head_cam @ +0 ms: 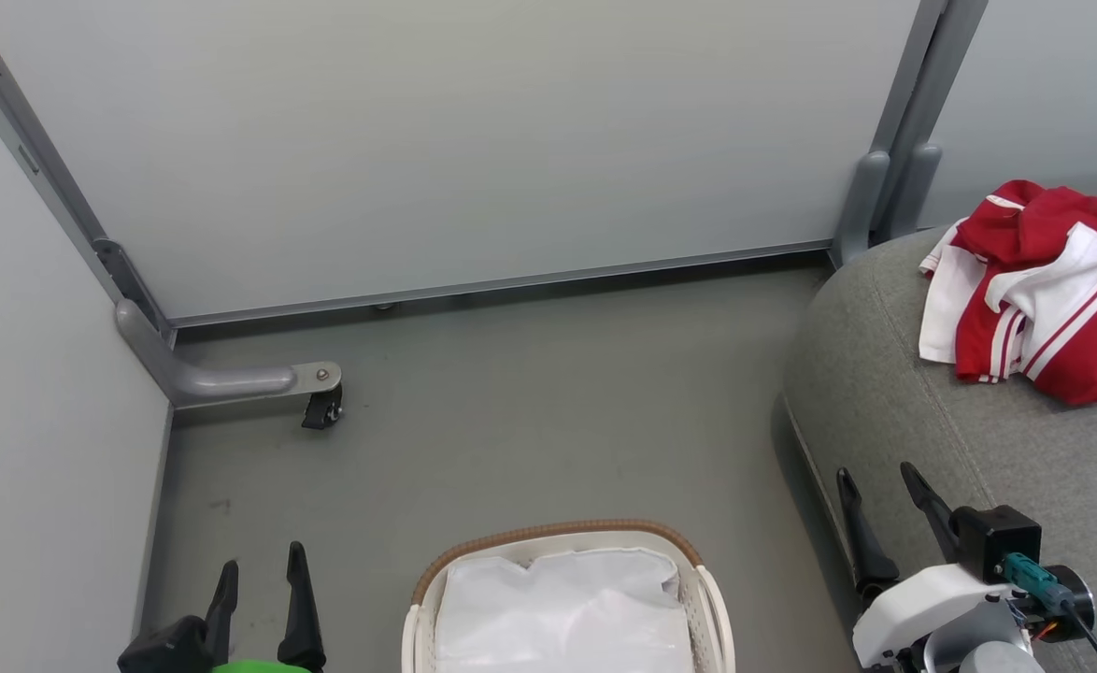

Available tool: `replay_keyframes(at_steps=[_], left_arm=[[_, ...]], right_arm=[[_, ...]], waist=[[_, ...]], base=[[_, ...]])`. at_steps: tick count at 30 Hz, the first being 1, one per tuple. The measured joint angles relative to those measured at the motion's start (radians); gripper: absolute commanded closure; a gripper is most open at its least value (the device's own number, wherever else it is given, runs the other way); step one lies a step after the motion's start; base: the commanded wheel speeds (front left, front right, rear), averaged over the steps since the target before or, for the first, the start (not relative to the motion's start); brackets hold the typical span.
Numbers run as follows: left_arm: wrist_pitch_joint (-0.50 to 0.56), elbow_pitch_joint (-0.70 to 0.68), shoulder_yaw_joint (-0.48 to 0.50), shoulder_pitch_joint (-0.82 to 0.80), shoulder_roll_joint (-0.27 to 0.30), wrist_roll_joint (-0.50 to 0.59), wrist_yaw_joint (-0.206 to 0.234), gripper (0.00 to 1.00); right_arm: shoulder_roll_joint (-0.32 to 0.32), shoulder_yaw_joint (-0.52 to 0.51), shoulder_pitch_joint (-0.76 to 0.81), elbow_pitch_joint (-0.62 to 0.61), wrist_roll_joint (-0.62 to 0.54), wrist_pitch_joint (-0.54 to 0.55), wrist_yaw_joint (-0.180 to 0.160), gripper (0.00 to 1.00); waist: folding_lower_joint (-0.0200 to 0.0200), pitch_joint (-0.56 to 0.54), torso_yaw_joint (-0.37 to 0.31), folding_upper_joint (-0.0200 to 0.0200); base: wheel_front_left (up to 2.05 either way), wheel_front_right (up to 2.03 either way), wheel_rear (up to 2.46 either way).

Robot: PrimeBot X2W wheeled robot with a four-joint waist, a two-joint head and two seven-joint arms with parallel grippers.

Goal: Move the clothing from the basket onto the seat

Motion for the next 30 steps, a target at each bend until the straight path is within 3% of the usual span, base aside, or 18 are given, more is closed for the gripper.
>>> replay_keyframes(at_steps=[10,11,17,30], left_arm=[[0.0,0.018,-0.006,0.0,0.0,0.001,-0.002,0.0],[0.0,0.028,-0.007,0.0,-0.001,0.001,-0.002,1.0],[0.009,0.072,-0.006,0.002,-0.004,-0.012,-0.002,1.0],[0.071,0.047,0.024,-0.003,-0.004,-0.214,-0.01,1.0]], right_arm=[[0.0,0.006,0.001,-0.008,0.005,0.0,0.0,0.0],[0.001,0.009,0.001,-0.007,0.006,0.0,0.0,1.0],[0.012,0.009,0.024,0.038,0.017,0.01,0.0,1.0],[0.012,-0.011,0.024,0.011,0.26,0.071,0.0,1.0]], waist=[[0.0,-0.002,-0.001,0.0],[0.0,-0.002,-0.001,0.0],[0.0,-0.002,-0.001,0.0],[0.0,0.001,-0.004,0.0]], base=[[0.0,0.0,0.0],[0.0,0.0,0.0],[0.0,0.0,0.0],[0.0,0.0,0.0]])
